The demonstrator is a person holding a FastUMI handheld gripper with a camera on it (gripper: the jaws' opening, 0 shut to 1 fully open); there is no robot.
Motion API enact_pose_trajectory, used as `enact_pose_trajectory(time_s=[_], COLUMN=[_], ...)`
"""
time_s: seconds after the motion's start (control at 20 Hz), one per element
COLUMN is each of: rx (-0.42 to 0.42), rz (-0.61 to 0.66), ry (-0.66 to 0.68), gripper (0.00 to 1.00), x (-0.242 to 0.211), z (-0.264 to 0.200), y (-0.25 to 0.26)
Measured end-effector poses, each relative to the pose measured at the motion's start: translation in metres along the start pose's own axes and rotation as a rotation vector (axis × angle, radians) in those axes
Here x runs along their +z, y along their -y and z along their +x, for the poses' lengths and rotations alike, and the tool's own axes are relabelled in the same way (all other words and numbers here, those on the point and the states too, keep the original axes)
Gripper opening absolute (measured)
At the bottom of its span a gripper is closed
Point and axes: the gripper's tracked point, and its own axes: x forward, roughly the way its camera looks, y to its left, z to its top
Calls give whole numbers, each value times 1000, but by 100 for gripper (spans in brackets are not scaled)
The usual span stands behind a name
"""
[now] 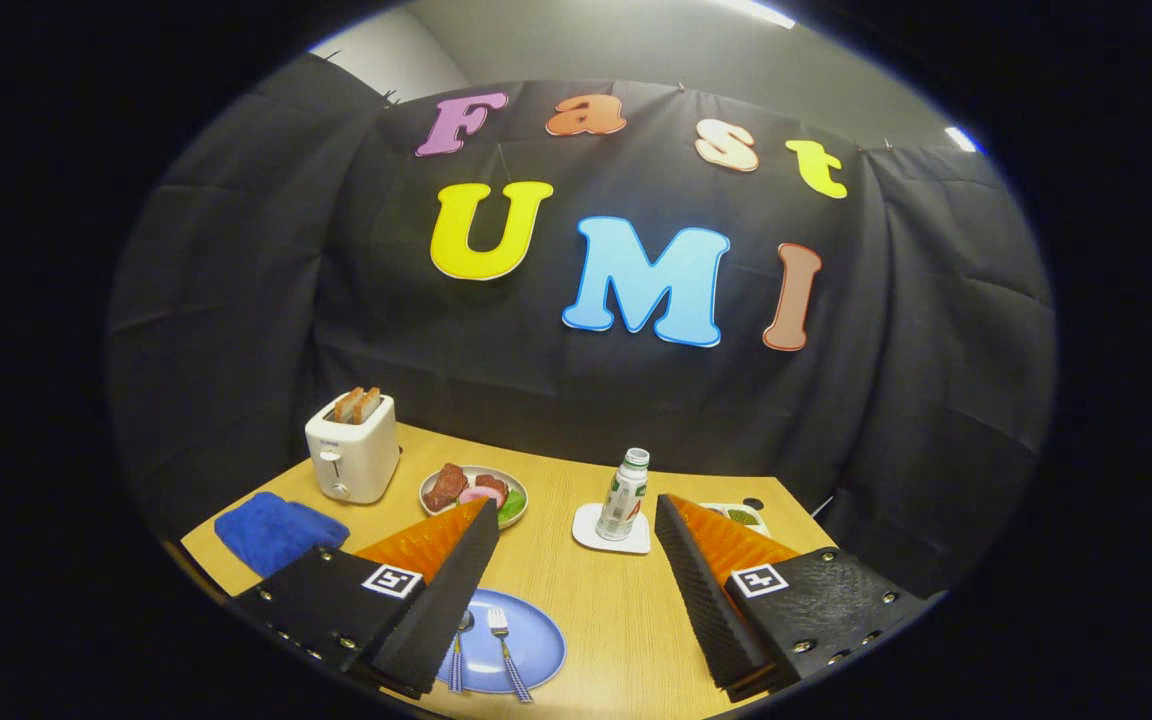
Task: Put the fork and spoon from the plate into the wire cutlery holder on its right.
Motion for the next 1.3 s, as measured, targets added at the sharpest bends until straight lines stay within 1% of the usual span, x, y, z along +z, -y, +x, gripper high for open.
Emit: enact_pose_trajectory(time_s=[0.2, 0.6, 0.85, 1.0, 1.3], rx=[18, 128, 191, 249, 304], rz=[-42, -133, -187, -222, -257], ry=[-53, -234, -386, -482, -629], gripper=[97, 97, 97, 97, 97], x=[-13, -63, -109, -139, -187], z=[6, 18, 21, 21, 25], y=[-7, -33, -47, -55, -61])
